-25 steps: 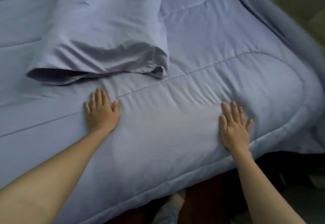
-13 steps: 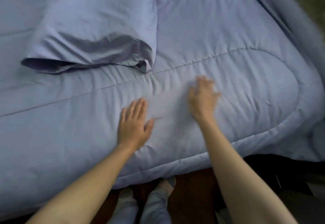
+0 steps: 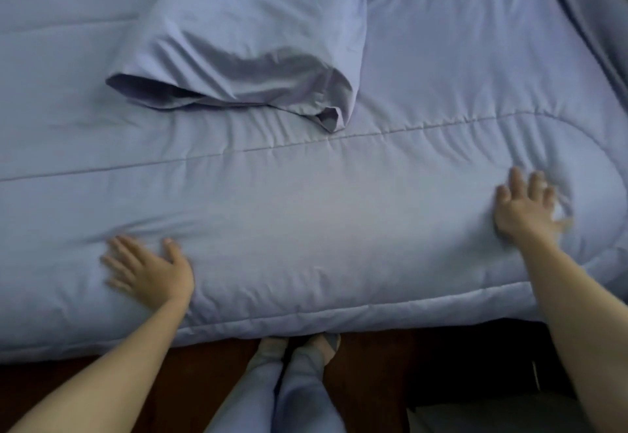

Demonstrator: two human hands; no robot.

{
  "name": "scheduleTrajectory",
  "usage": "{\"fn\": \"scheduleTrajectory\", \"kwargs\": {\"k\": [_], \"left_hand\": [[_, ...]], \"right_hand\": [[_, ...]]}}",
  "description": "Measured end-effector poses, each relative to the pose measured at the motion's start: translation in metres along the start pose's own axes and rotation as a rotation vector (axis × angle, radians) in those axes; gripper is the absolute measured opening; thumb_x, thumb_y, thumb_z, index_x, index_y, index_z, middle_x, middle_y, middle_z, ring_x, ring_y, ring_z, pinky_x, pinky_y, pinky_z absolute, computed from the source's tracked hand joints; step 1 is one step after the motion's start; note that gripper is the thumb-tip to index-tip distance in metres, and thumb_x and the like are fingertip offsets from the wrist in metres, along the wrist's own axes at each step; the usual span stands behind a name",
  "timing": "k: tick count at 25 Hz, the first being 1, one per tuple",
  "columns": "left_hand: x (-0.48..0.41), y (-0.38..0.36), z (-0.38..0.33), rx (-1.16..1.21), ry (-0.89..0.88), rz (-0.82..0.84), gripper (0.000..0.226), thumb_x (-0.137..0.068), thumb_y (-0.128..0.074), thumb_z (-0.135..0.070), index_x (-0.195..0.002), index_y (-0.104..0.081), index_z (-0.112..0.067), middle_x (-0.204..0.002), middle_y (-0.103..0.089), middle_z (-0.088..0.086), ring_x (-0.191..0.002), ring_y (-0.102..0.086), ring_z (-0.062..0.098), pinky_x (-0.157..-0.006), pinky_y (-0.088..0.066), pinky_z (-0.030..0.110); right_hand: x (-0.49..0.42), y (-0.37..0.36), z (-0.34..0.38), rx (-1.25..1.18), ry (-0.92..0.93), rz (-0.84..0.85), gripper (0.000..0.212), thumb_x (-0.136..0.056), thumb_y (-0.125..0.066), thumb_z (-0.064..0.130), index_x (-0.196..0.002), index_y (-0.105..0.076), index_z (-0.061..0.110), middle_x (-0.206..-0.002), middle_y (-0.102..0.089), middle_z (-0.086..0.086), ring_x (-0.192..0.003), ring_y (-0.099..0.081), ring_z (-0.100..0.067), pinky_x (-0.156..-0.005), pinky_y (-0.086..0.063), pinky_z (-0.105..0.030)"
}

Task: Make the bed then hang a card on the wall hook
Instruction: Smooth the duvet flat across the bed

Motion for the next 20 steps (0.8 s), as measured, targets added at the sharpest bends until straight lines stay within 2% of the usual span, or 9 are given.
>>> {"fn": "scheduleTrajectory", "kwargs": {"k": [2, 3, 5, 7, 8, 10, 12, 16, 20], "left_hand": [[-0.006, -0.001, -0.016, -0.027, -0.115, 0.056, 0.078, -0.086, -0.031, -0.046, -0.150, -0.016, -0.003, -0.160, -0.014, 0.012, -0.148, -0.009, 0.035, -0.115, -0.004, 0.059], [-0.009, -0.004, -0.027, -0.059, -0.208, 0.073, 0.077, -0.086, -0.030, -0.046, -0.150, -0.018, -0.003, -0.160, -0.015, 0.012, -0.148, -0.010, 0.035, -0.115, -0.004, 0.058], [-0.010, -0.010, -0.048, -0.115, -0.404, 0.094, 0.074, -0.086, -0.027, -0.045, -0.148, -0.026, -0.004, -0.158, -0.022, 0.013, -0.145, -0.019, 0.038, -0.114, -0.009, 0.059], [-0.001, -0.017, -0.073, -0.167, -0.566, 0.091, 0.068, -0.088, -0.027, -0.043, -0.146, -0.035, -0.008, -0.154, -0.031, 0.015, -0.141, -0.028, 0.041, -0.111, -0.017, 0.061], [0.007, -0.022, -0.086, -0.190, -0.620, 0.078, 0.065, -0.088, -0.028, -0.042, -0.144, -0.039, -0.011, -0.153, -0.035, 0.016, -0.140, -0.031, 0.042, -0.110, -0.020, 0.062], [0.032, -0.032, -0.118, -0.216, -0.690, 0.080, 0.063, -0.089, -0.029, -0.042, -0.143, -0.041, -0.012, -0.151, -0.039, 0.016, -0.138, -0.035, 0.042, -0.109, -0.023, 0.061], [0.071, -0.047, -0.161, -0.236, -0.759, 0.099, 0.064, -0.090, -0.028, -0.043, -0.144, -0.041, -0.012, -0.151, -0.039, 0.013, -0.138, -0.037, 0.039, -0.109, -0.025, 0.059], [0.156, -0.089, -0.278, -0.214, -0.844, 0.160, 0.065, -0.089, -0.028, -0.045, -0.145, -0.039, -0.013, -0.152, -0.038, 0.010, -0.138, -0.037, 0.037, -0.111, -0.024, 0.057], [0.227, -0.130, -0.392, -0.231, -0.915, 0.225, 0.067, -0.089, -0.026, -0.050, -0.148, -0.032, -0.019, -0.157, -0.029, 0.006, -0.144, -0.026, 0.034, -0.114, -0.017, 0.055]], "right_hand": [[0.014, 0.003, 0.037, -0.016, -0.160, -0.036, 0.056, -0.099, -0.022, 0.035, -0.153, -0.012, 0.023, -0.162, 0.002, -0.008, -0.149, 0.002, -0.032, -0.112, -0.005, -0.068], [0.022, -0.002, 0.072, -0.013, -0.061, -0.089, 0.055, -0.099, -0.026, 0.031, -0.151, -0.018, 0.016, -0.161, -0.005, -0.014, -0.148, -0.003, -0.034, -0.112, -0.009, -0.066], [0.051, -0.026, 0.162, -0.019, 0.408, -0.047, 0.054, -0.098, -0.032, 0.031, -0.150, -0.024, 0.016, -0.160, -0.014, -0.015, -0.147, -0.011, -0.031, -0.114, -0.011, -0.062], [0.095, -0.061, 0.234, 0.083, 0.854, 0.130, 0.055, -0.099, -0.032, 0.041, -0.151, -0.018, 0.031, -0.162, -0.008, 0.001, -0.149, -0.004, -0.022, -0.115, -0.001, -0.059], [0.105, -0.070, 0.250, 0.139, 0.973, 0.162, 0.054, -0.099, -0.029, 0.045, -0.151, -0.016, 0.037, -0.162, -0.006, 0.007, -0.150, -0.002, -0.019, -0.115, 0.002, -0.058], [0.083, -0.064, 0.241, 0.151, 1.035, 0.139, 0.051, -0.099, -0.026, 0.048, -0.149, -0.017, 0.043, -0.161, -0.010, 0.011, -0.150, -0.005, -0.016, -0.118, 0.001, -0.051], [0.026, -0.044, 0.192, 0.112, 0.978, 0.063, 0.051, -0.099, -0.026, 0.047, -0.149, -0.018, 0.043, -0.161, -0.012, 0.011, -0.149, -0.006, -0.016, -0.119, -0.002, -0.045], [-0.107, 0.020, 0.032, 0.003, 0.640, -0.087, 0.051, -0.099, -0.026, 0.046, -0.149, -0.021, 0.040, -0.161, -0.012, 0.009, -0.149, -0.009, -0.018, -0.119, -0.005, -0.042], [-0.181, 0.055, -0.125, -0.140, 0.256, -0.178, 0.051, -0.099, -0.025, 0.044, -0.149, -0.024, 0.034, -0.160, -0.019, 0.004, -0.148, -0.018, -0.022, -0.117, -0.012, -0.049]]}}
Point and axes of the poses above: each hand's wrist, its own x-axis away from the middle knuckle, its own y-axis out of the back of the hand, z = x × y, the point moved 2 cm from there along -x, towards the middle knuckle
